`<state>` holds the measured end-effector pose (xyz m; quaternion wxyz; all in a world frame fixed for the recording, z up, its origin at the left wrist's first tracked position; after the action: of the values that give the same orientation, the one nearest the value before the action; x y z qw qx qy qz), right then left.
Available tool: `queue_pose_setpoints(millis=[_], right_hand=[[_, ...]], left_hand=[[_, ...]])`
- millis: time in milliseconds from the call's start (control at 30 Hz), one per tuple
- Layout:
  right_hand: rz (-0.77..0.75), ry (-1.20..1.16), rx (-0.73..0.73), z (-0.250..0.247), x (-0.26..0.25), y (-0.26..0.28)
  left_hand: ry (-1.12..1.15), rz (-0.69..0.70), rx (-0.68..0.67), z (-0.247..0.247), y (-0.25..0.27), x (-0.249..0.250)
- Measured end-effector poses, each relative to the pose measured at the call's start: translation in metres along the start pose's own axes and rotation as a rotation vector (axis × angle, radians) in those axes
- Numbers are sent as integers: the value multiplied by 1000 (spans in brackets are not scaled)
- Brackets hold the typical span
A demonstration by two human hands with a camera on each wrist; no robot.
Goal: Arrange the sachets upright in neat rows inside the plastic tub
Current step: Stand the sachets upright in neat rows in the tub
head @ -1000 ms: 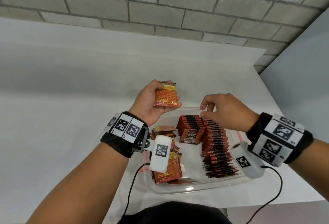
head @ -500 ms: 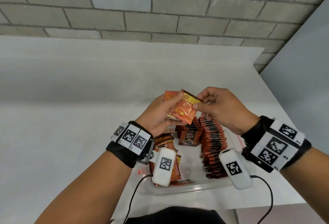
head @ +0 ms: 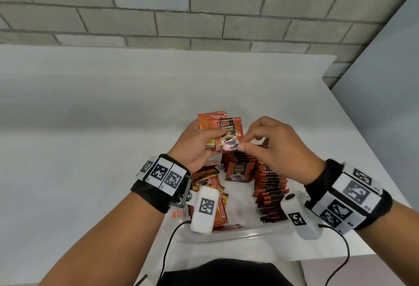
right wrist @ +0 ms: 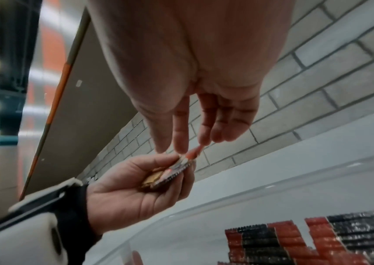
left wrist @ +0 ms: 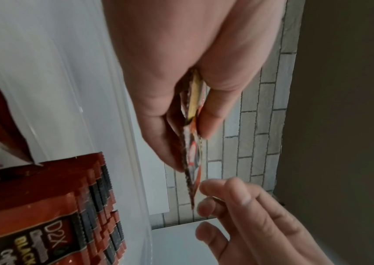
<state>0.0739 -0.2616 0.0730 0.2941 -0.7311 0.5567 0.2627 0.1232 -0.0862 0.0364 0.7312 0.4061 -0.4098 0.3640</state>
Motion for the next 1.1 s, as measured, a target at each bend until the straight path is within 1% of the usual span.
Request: queue_pose_setpoints(millis=[67, 133, 267, 300, 400, 500, 600, 700, 767, 833, 900, 967, 1033, 1100], right_hand=[[10, 16, 64, -3, 2, -3], [50, 33, 87, -5, 1, -9], [172, -59, 18, -6, -2, -22], [193, -98, 22, -7, -1, -26], [230, -216, 109, -9, 0, -32], [216, -247, 167, -7, -1, -34], [209, -307, 205, -6, -5, -35], [208, -376, 264, -6, -6, -35], [235, -412, 268, -5, -7, -36], [307, -416, 209, -5, -7, -38], [388, -372, 102, -9, -6, -41], [418, -341, 33, -15, -5, -43], [404, -302, 19, -20, -4, -44], [392, -270, 46, -24, -3, -44]], left_hand=[[-14, 2, -12, 0, 0, 0], [-34, 0, -34, 2, 0, 0], [-55, -2, -101, 7, 0, 0], [-56, -6, -124, 8, 1, 0], [-54, -9, -184, 7, 3, 0], [-81, 2, -212, 6, 4, 3], [-102, 10, -182, 5, 2, 5], [-111, 23, -110, 4, -1, 7], [-115, 29, -64, 2, -4, 7], [-146, 37, -29, 0, -5, 7], [-178, 33, -5, -1, -6, 6], [-198, 20, 2, -3, -6, 5], [-224, 16, 7, -4, -6, 6], [-231, 25, 25, -5, -5, 9]])
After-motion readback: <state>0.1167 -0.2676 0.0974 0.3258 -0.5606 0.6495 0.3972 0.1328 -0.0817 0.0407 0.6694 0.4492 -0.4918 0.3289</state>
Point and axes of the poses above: each hand's wrist, its own y-axis away from the middle knuckle, its own z-axis out of the palm, x = y × z, the point moved 1 cm from there along -y, towards the middle knuckle, and after that the axes turned 7 degrees about -y, right-handed, at the moved point
